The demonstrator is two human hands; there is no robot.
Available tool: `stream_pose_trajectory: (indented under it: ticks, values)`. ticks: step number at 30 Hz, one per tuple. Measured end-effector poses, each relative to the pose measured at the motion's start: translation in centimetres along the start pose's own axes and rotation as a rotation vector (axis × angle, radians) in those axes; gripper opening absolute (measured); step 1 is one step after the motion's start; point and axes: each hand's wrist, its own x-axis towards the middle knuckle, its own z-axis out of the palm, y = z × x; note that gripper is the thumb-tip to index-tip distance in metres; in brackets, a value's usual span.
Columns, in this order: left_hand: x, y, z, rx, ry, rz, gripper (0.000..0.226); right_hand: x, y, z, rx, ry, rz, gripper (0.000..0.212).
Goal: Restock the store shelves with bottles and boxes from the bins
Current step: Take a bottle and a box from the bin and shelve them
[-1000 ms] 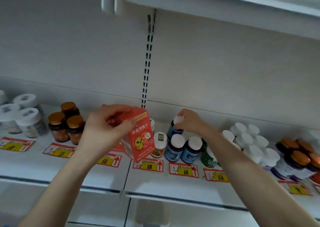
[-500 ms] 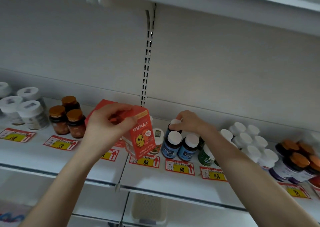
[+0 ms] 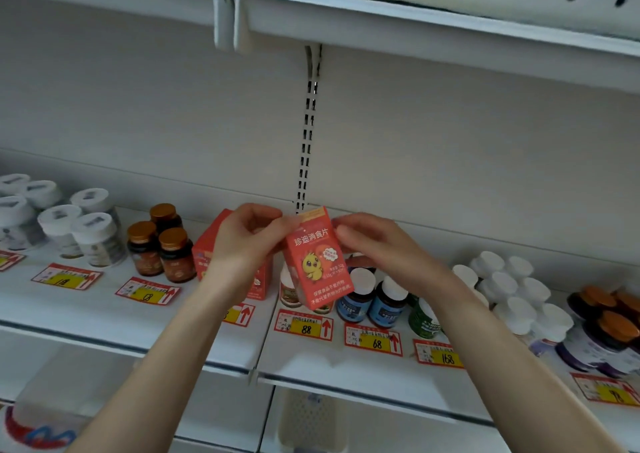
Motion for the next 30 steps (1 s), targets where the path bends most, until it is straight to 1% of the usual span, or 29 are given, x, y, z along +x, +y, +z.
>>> stream_pose_trajectory:
  ticks: [1,3,5,8,10,11,15,16,18,22,23,25,27,29,30]
  values:
    - [0.0,0.1,0.2,-0.003,-0.004,0.005,0.023,-0.2,-0.2,0.4,0.029,-0.028,0.004,0.028]
    - [0.0,0.4,0.3,-0.01,-0.018,0.019,0.035,-0.4,-0.3,0.8,0.082,-0.015,-0.012,0.026]
    - [-0.1,0.5,0.3,-0.014,-0.03,0.044,0.037,-0.6,-0.2,1.1,0.129,0.02,-0.02,0.03]
    - [-0.8,0.3,0.4,0.088,0.004,0.117,0.037,-0.5,0.2,1.2,0.172,0.067,-0.018,0.031]
    - [-1.4,-0.1,0.3,0.152,0.051,0.141,0.046,-0.4,0.4,1.2,0.214,0.098,-0.016,0.03]
    - [-1.7,-0.4,0.2,0.17,0.044,0.147,0.051,-0.4,0.4,1.2,0.24,0.104,-0.016,0.031]
    - [-2.7,-1.4,-0.2,0.217,-0.107,0.098,0.061,-0.3,0.2,1.4,0.345,0.091,-0.022,0.032]
    - [-2.9,-1.5,-0.2,0.214,-0.133,0.096,0.06,-0.2,0.3,1.4,0.351,0.081,-0.022,0.032]
    - [-3.3,-1.6,-0.1,0.213,-0.132,0.113,0.058,0.0,0.3,1.5,0.329,0.059,-0.016,0.037]
    - [-3.9,-2.4,-0.7,0.221,-0.135,0.102,0.057,0.1,0.0,1.4,0.222,0.063,-0.026,0.054]
    - [-4.1,-2.6,-1.0,0.228,-0.15,0.098,0.057,0.1,-0.3,1.4,0.184,0.059,-0.028,0.054]
    - [-4.6,-3.2,-1.5,0.231,-0.172,0.094,0.056,0.2,-0.7,1.5,0.113,0.015,-0.028,0.046]
    - [-5.2,-3.4,-2.1,0.22,-0.159,0.085,0.045,0.6,-0.8,2.0,0.103,-0.026,-0.02,0.039]
    - [-5.7,-3.7,-2.7,0.251,-0.075,0.129,0.038,1.2,-0.9,2.7,0.119,-0.016,-0.027,0.034]
    - [-5.8,-4.2,-3.2,0.336,0.006,0.176,0.038,1.5,-1.0,3.0,0.13,0.013,-0.039,0.032]
